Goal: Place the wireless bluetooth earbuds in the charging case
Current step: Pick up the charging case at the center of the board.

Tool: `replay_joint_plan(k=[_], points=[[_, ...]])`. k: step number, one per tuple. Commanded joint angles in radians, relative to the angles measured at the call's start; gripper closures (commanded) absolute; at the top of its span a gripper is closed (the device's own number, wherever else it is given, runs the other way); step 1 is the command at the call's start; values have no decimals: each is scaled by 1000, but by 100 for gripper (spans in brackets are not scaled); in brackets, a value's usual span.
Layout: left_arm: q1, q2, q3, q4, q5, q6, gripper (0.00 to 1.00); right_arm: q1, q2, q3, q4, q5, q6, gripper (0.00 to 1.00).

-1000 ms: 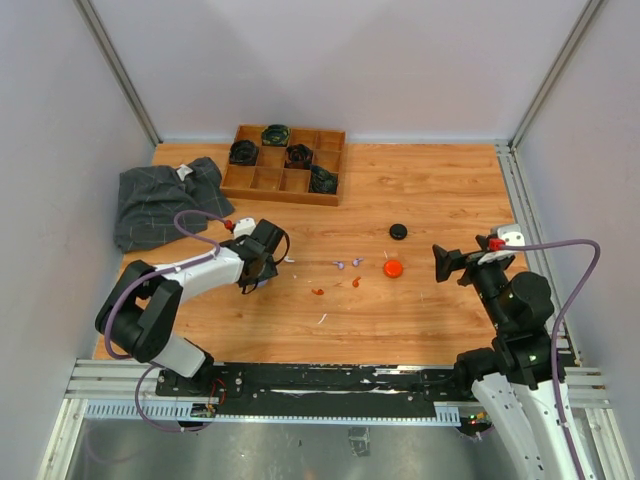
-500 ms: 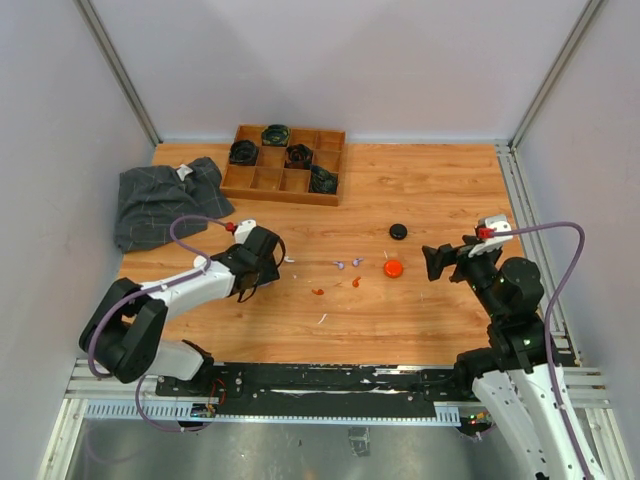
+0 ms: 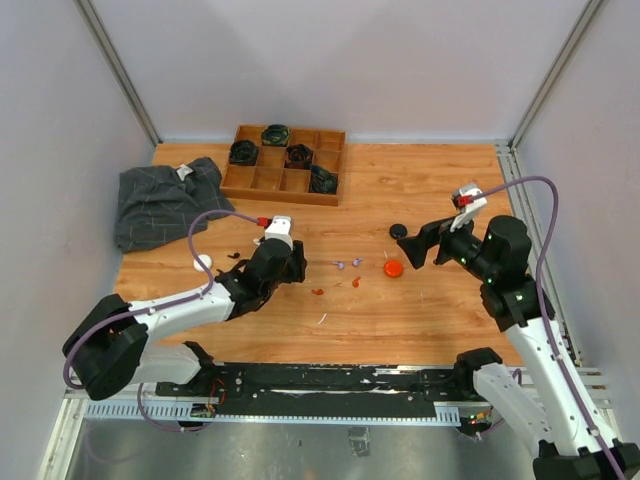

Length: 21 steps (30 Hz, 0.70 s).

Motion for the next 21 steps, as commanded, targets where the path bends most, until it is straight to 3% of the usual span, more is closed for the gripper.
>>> replay_joint_plan(k=[1, 9, 21], points=[[-62, -32, -30, 235, -32, 177, 71, 32, 90, 87, -4, -107, 39, 1], [-131, -85, -100, 456, 42, 415, 73, 149, 309, 243, -153, -132, 9, 3], [-169, -140, -256, 829, 312, 742, 79, 302, 572, 381, -104, -193, 102, 25]])
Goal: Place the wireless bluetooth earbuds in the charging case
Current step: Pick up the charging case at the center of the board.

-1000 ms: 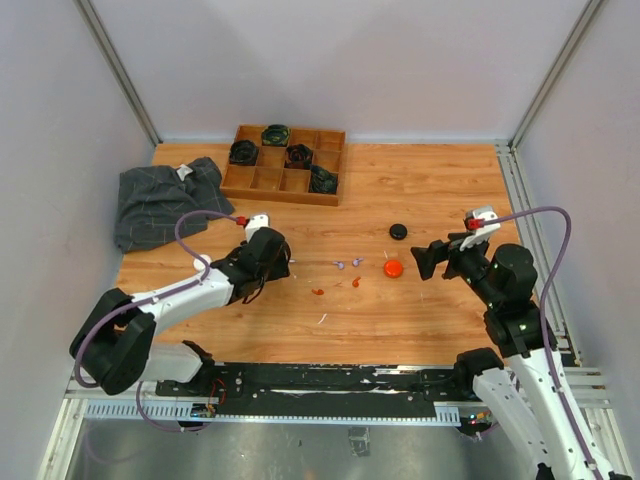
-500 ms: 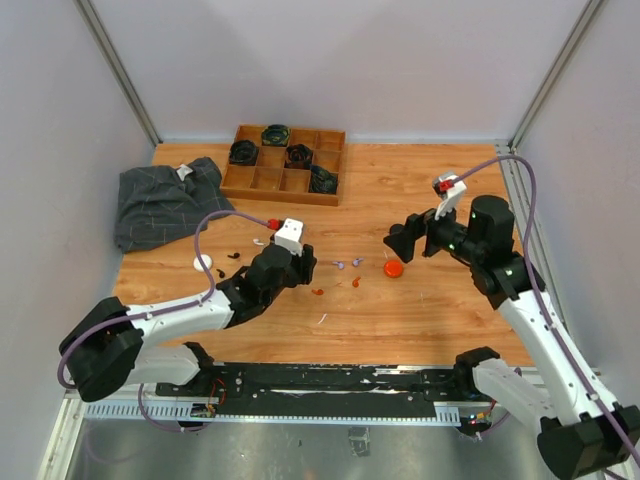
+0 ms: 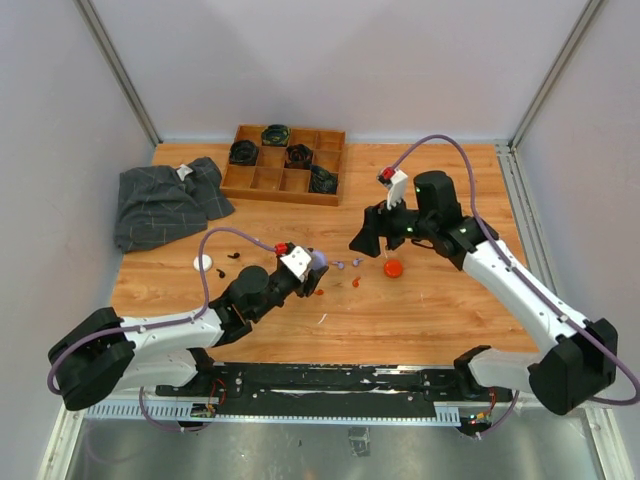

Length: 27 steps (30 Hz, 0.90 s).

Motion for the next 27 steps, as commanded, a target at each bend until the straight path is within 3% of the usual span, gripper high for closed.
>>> replay_joint_plan(k=[1, 10, 27], points=[[-12, -15, -46, 223, 111, 166, 79, 74, 58, 76, 24, -40, 50, 26], [-15, -3, -106, 379, 195, 282, 77, 160, 152, 127, 37, -59, 91, 39], [-17, 35, -76, 396, 204, 278, 76, 242, 221, 147, 38, -20, 105, 57]])
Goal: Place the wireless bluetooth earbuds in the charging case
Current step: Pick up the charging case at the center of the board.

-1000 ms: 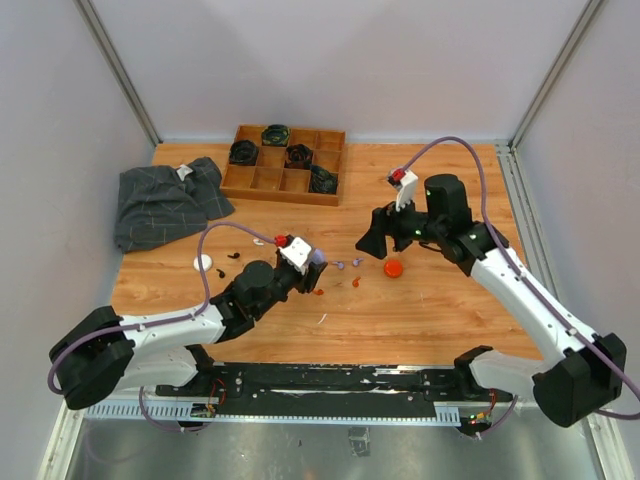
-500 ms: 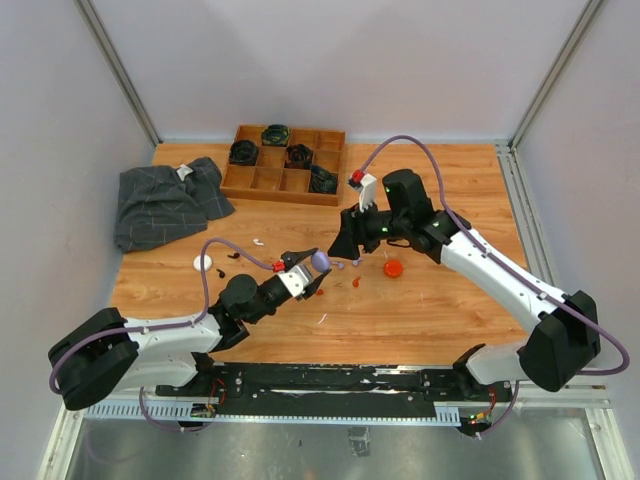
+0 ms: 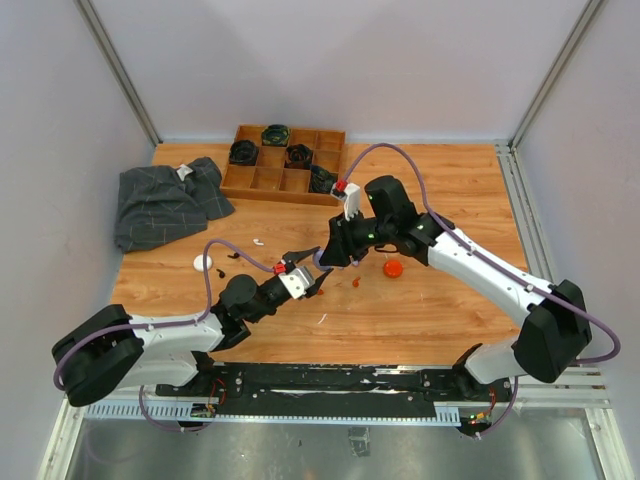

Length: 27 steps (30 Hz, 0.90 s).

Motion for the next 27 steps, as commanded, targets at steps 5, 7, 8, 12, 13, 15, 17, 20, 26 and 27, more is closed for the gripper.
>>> replay_joint_plan(k=[5, 7, 8, 12, 13, 15, 17, 20, 26, 27], points=[[-10, 3, 22, 61, 7, 2, 75, 27, 17, 41, 5, 25, 2, 66], [-10, 0, 21, 61, 8, -7, 73, 27, 17, 39, 6, 22, -2, 71], [-10, -2, 20, 61, 8, -12, 71, 29, 16, 40, 4, 18, -7, 73], [-10, -27, 6, 47, 15, -32, 54, 28, 8, 63, -33, 12, -51, 82], [-10, -45, 2, 28, 19, -35, 49, 28, 7, 72, -45, 12, -68, 85], [-10, -76, 1, -21, 25, -38, 43, 27, 8, 93, -84, 14, -113, 89], [-10, -111, 4, -77, 36, -42, 37, 26, 10, 117, -120, 17, -152, 93], [-9, -159, 13, -168, 51, -53, 31, 22, 12, 150, -177, 25, -217, 95], [8, -213, 28, -297, 114, -82, 27, 4, 13, 207, -285, 24, -354, 96], [28, -221, 34, -313, 158, -102, 27, 4, 14, 217, -304, 23, -380, 96]])
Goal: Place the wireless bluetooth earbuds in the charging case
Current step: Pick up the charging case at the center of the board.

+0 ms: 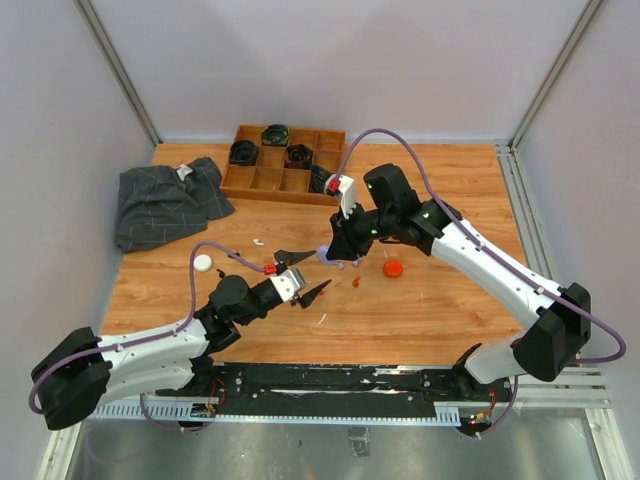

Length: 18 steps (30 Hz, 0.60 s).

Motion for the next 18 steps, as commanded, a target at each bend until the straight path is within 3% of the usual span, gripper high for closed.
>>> replay_joint_plan(k=[1, 7, 18], points=[[57, -34, 34, -112, 162, -70, 27, -10, -1, 66, -122, 2, -166, 96], [203, -42, 51, -109, 471, -206, 29, -10, -16, 63, -164, -27, -293, 98], [338, 88, 62, 133, 751, -501, 34, 9, -68, 43, -172, -127, -438, 99]])
